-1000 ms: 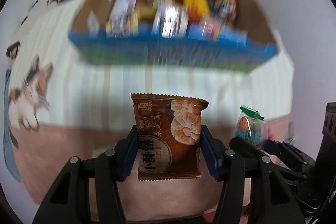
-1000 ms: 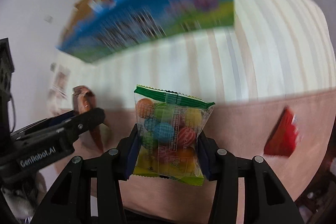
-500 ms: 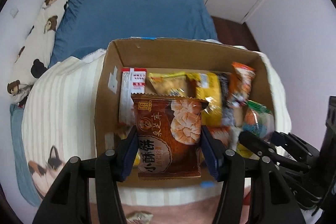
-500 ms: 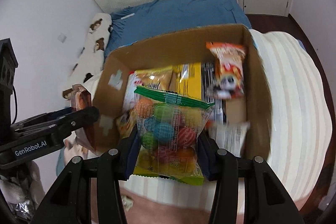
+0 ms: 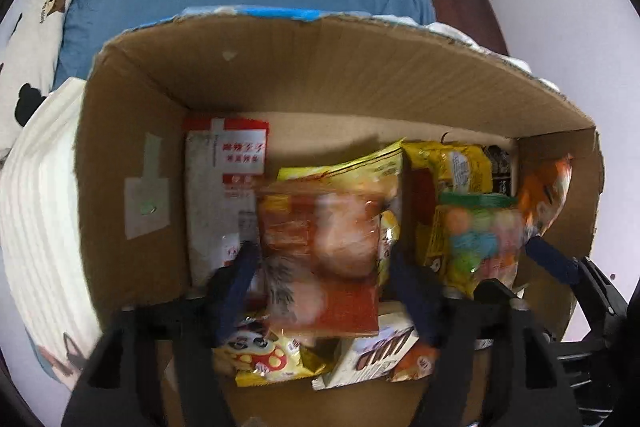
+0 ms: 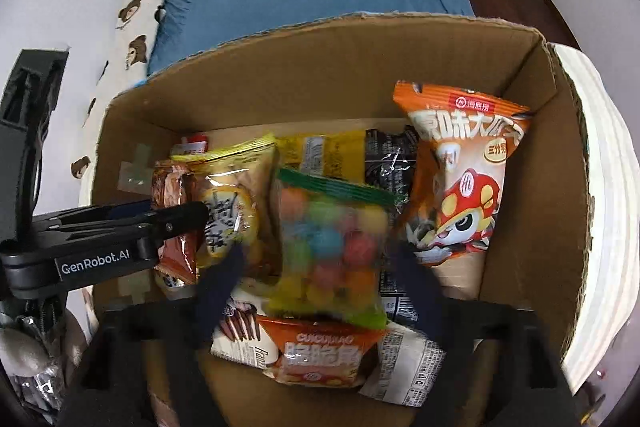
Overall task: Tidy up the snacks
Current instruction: 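Carry both packs into the box and open both tools, then move both open tools back toward the last snacks on the bed edge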
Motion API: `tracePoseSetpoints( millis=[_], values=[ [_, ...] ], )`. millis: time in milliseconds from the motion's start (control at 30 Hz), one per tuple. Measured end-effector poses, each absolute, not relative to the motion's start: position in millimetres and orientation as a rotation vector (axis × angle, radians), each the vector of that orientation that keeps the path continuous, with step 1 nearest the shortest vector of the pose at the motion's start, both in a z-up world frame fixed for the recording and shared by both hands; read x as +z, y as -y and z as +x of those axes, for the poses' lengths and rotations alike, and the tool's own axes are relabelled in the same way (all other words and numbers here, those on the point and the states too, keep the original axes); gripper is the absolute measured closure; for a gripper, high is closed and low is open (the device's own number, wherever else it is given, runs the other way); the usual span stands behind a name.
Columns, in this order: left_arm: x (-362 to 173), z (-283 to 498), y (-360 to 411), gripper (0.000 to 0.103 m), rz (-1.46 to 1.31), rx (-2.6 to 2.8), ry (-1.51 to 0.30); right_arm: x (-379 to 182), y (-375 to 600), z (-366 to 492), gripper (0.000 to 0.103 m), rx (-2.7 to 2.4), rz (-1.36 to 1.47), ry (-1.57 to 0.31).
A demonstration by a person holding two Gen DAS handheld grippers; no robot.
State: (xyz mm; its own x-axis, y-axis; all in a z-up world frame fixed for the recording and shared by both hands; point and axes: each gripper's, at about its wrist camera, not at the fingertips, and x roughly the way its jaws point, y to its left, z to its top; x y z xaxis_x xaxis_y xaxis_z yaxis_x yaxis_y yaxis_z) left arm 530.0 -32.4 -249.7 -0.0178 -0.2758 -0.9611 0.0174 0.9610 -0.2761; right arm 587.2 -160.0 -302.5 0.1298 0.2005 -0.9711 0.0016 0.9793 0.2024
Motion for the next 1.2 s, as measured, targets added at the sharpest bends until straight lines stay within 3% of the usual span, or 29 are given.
tracePoseSetpoints(
  millis=[33,333,733,1200],
  values=[
    [-248,530,32,0.014,-0.21,-0.233,-1.57,-301,161,585,0.01,0.137,0.163,-1.432],
    [-221,517,39,0.01,-0.19,-0.245,-1.522,-298,171,580,0.008,0.12,0.184,-1.442],
    [-156,472,19,0.01,-0.095,-0.129,-1.302,-248,163,542,0.006,0.125,0.12,-1.356],
    [-90,363,7,0.01,-0.034,-0.047,-1.055,-179,156,449,0.006,0.123,0.073,-1.184]
  ],
)
